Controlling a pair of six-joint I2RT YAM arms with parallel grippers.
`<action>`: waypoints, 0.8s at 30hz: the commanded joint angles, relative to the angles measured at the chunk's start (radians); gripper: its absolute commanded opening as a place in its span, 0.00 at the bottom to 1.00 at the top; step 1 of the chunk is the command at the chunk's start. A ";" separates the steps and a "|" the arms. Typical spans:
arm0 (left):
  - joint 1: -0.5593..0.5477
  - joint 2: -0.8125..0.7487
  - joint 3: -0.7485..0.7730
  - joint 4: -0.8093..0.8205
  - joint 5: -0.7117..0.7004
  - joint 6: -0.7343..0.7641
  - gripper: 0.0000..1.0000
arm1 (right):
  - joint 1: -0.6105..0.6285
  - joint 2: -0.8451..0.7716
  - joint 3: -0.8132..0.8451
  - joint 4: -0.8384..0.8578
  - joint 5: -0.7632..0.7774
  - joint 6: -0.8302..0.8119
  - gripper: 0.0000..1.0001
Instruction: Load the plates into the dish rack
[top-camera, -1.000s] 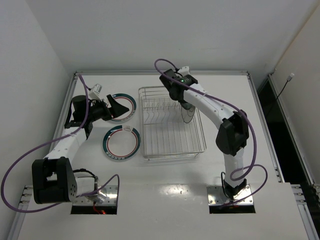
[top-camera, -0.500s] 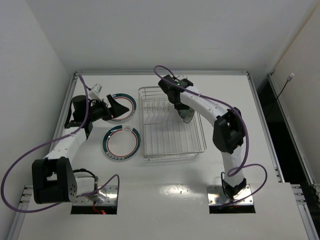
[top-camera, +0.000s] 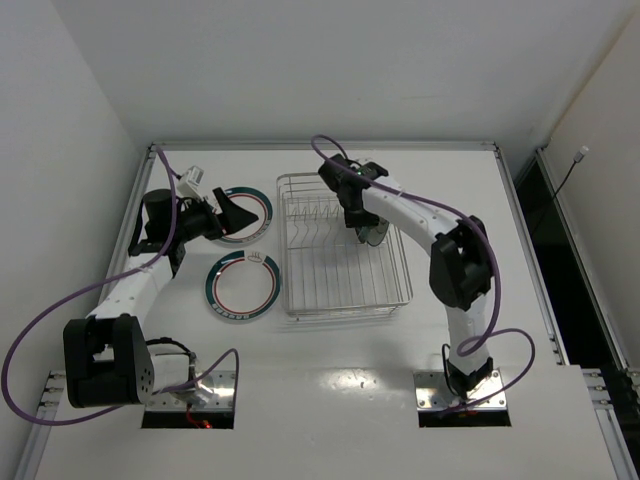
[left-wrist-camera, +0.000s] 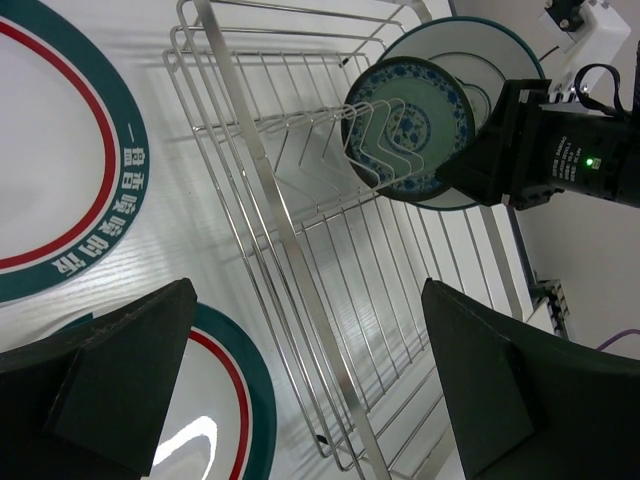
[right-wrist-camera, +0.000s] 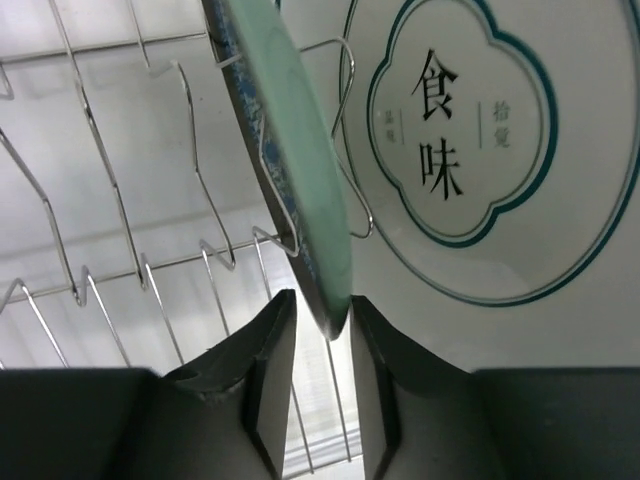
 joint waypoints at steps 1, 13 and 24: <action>-0.002 -0.001 0.036 0.024 0.007 0.018 0.95 | -0.006 -0.084 -0.010 0.036 -0.021 0.007 0.30; -0.002 -0.010 0.065 -0.133 -0.214 0.047 1.00 | 0.023 -0.318 -0.093 0.132 0.004 -0.054 0.46; 0.179 -0.126 -0.073 -0.537 -0.487 -0.114 1.00 | 0.052 -0.456 -0.306 0.422 -0.210 -0.097 0.56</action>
